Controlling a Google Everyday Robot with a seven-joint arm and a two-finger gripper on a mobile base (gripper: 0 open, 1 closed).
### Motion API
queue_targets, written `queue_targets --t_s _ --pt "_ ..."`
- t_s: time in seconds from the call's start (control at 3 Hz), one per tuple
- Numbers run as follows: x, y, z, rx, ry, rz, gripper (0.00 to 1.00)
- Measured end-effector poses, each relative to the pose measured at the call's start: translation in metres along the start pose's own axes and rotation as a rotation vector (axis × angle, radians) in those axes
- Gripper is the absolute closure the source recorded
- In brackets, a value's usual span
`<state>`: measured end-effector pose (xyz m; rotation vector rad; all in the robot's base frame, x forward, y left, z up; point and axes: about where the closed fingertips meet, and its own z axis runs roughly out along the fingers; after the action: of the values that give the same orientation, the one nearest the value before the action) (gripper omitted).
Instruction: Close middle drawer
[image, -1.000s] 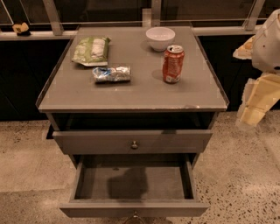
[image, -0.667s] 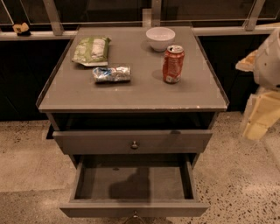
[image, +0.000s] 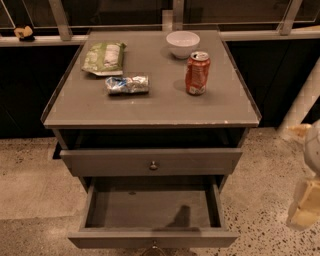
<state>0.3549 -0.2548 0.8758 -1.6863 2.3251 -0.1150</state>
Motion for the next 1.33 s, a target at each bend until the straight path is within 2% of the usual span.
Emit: queue_targets --t_s 0.33,1.0,1.33 --pt "0.031 0.029 0.046 -0.037 -0.009 0.038 0.00" --pt "0.055 0.060 0.148 -0.095 -0.070 0.114 0.00" --pt "0.055 0.060 0.148 -0.095 -0.070 0.114 0.00"
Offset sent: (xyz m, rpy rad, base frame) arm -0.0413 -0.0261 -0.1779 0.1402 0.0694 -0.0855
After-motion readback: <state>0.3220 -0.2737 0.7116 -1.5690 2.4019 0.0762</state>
